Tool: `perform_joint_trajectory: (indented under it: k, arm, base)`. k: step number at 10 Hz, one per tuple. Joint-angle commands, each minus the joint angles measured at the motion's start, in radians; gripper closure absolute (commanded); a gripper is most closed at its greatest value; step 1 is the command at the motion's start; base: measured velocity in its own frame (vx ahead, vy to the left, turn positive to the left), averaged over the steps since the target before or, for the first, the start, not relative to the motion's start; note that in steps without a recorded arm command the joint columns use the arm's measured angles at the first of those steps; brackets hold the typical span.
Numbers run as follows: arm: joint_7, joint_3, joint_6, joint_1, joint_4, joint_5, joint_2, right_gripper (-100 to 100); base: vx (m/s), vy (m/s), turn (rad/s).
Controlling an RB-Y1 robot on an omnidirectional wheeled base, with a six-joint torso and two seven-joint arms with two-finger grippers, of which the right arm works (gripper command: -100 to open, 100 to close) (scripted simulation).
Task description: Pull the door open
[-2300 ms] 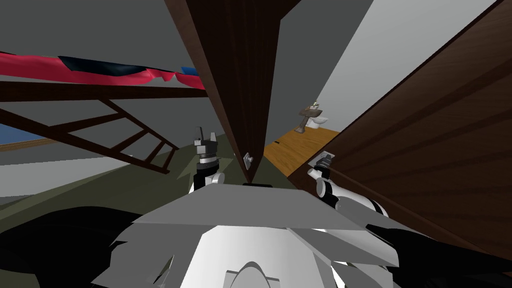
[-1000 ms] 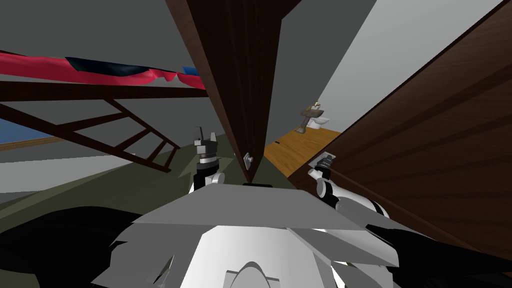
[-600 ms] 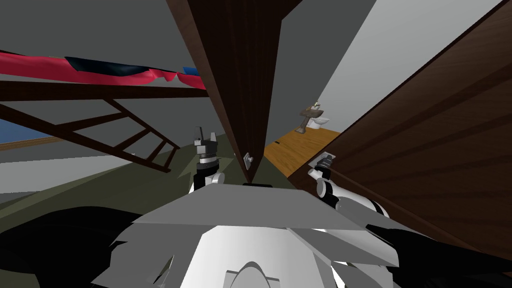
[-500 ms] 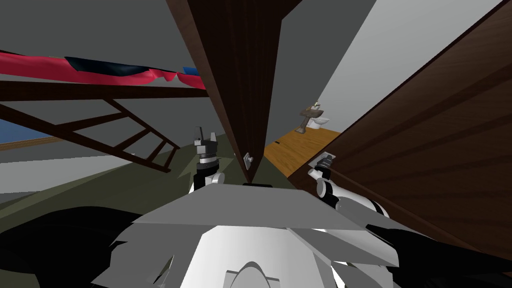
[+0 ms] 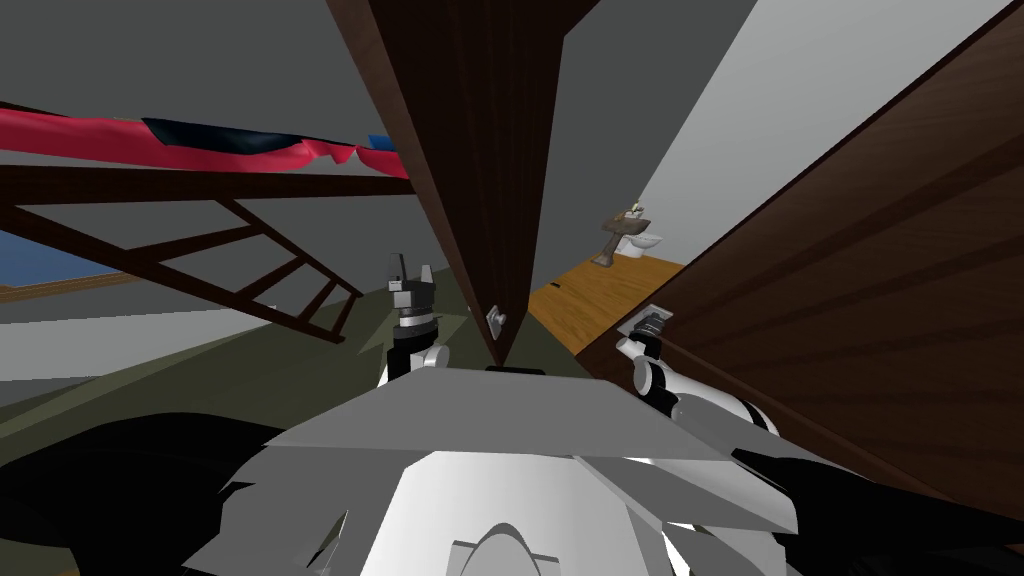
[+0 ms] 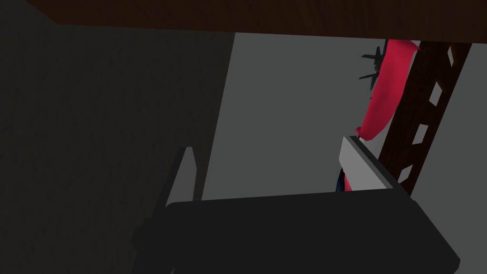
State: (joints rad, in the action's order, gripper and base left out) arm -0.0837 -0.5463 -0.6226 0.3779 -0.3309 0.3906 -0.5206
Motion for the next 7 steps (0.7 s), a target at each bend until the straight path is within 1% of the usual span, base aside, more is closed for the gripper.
perform_joint_trajectory:
  k: [1,4,5,6,7]
  arm:
    - [0.0,0.0,0.0,0.0,0.0,0.0,0.0,100]
    - [0.0,0.0,0.0,0.0,0.0,0.0,0.0,100]
    - [0.011,0.016,0.004,0.004,-0.007,-0.01,0.006,100]
    - [0.011,0.016,0.004,0.004,-0.007,-0.01,0.006,100]
    - [0.02,0.03,0.008,0.008,-0.013,-0.018,0.012,100]
  base:
    - [0.001,0.007,-0.003]
    - [0.0,0.0,0.0]
    - [-0.156,0.004,0.028]
    - [-0.19,0.026,0.049]
    - [-0.187,0.049,0.038]
